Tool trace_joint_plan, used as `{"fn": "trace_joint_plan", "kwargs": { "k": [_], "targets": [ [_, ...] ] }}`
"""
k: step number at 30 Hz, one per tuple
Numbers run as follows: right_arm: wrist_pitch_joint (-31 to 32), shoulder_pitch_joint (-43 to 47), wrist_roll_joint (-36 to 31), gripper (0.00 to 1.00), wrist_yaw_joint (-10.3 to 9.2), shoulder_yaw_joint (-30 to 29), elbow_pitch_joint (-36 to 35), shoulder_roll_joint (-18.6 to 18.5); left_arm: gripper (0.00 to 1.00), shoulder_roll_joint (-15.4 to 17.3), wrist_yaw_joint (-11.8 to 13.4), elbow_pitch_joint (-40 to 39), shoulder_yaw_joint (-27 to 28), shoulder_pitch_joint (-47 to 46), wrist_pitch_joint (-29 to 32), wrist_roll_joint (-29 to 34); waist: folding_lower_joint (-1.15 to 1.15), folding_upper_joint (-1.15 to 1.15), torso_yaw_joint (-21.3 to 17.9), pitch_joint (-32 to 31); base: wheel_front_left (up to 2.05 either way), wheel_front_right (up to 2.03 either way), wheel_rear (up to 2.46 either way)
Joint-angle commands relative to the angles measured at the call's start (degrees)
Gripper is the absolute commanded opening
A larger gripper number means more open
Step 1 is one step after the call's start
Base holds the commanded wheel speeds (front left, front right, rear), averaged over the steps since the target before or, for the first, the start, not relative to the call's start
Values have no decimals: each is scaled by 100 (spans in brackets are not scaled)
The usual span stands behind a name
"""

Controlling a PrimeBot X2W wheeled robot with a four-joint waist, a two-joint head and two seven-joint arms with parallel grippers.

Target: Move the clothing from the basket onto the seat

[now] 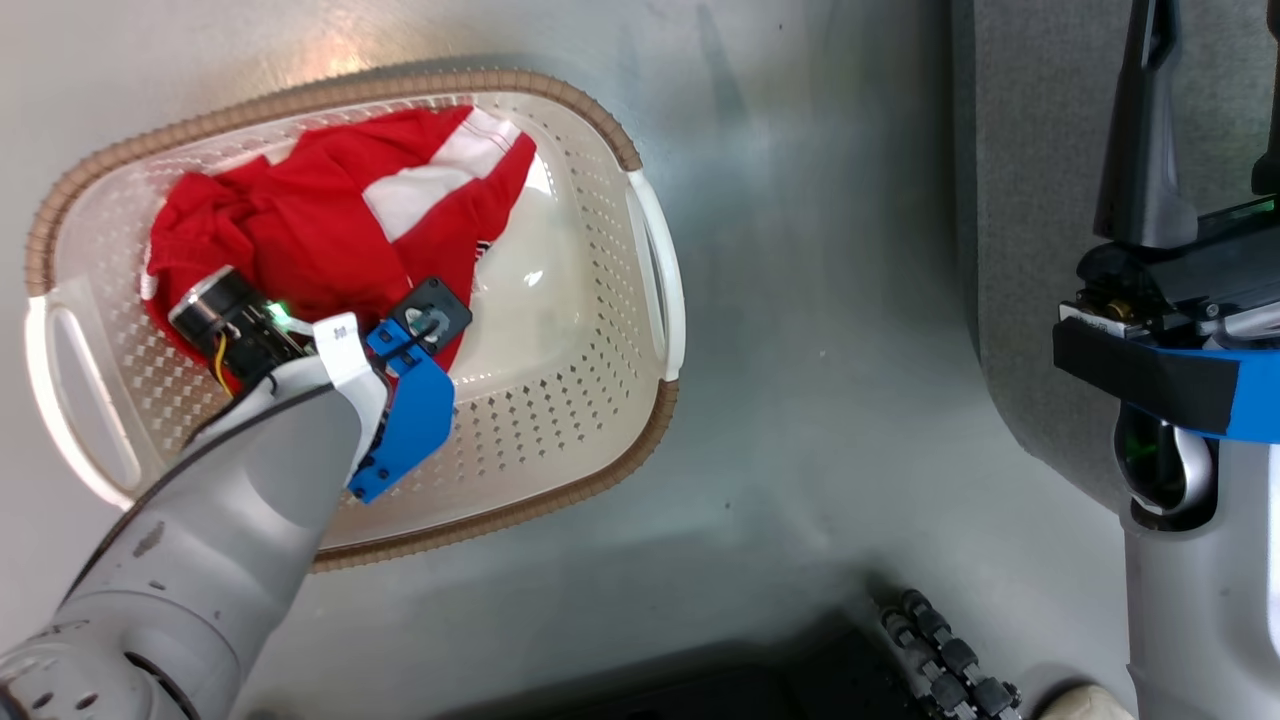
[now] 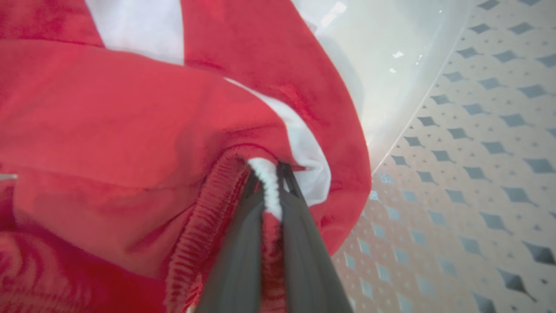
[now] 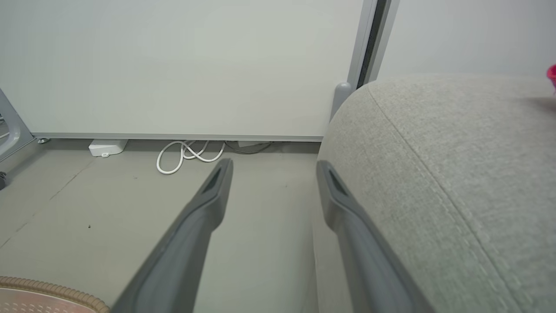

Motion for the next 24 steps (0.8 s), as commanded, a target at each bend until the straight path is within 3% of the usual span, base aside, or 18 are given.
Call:
{"fn": "trace_joint_plan", "kwargs": {
  "k": [1, 24],
  "targets": [
    [-20, -42, -9, 100, 3, -19, 25, 22, 0, -47, 0, 16, -17, 44, -110, -40, 0, 0, 45, -132, 0, 0, 0],
    [-20, 510, -61, 100, 3, -115, 499, -130, 0, -671, 15, 106, 225, 526, -1739, -618, 0, 0, 582, -2171, 0, 0, 0]
  ]
}}
